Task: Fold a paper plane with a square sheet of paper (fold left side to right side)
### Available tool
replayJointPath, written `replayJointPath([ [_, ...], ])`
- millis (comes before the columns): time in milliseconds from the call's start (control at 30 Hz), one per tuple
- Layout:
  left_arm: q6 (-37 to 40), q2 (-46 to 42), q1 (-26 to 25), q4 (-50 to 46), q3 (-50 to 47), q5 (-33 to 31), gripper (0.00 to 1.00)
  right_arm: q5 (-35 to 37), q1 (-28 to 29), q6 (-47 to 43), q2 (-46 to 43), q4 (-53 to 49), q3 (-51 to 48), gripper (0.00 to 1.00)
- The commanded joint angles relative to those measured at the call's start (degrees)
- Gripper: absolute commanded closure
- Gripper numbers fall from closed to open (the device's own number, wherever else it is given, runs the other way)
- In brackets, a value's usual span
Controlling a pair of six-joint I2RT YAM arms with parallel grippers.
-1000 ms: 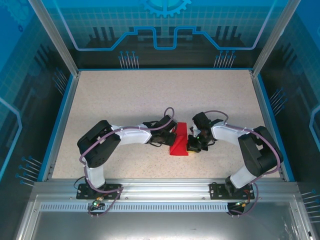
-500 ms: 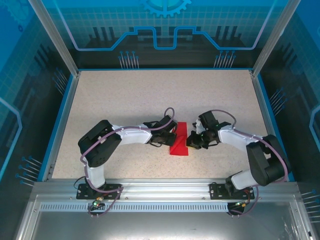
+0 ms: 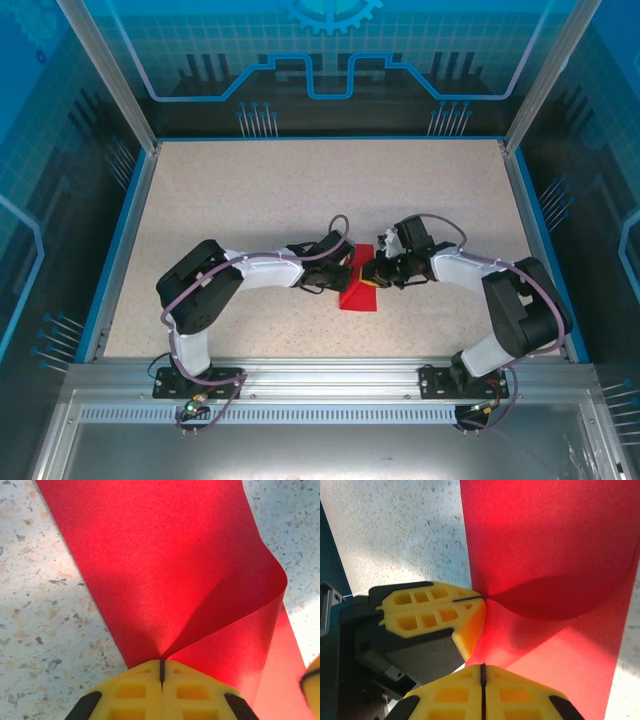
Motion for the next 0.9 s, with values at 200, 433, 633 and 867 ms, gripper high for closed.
replayJointPath([
  [200, 1.17, 1.29, 0.44, 0.47, -0.07, 1.24, 1.0, -1.04, 1.63, -0.37, 4.03, 0.54, 3.84, 0.92],
  [433, 1.26, 1.31, 0.44, 0.42, -0.09, 1.03, 1.0, 0.33, 2.43, -1.56, 6.5, -1.51, 4.86, 0.92],
  [633, 1.41, 1.33, 0.4, 0.11, 0.04, 0.99, 1.0, 2.39, 2.66, -3.5, 7.16, -4.5, 5.45, 0.92],
  [867, 1.45, 1.37, 0.3, -0.04, 0.05, 0.9, 1.0, 4.58, 2.79, -5.57, 7.77, -7.62, 6.09, 0.92],
])
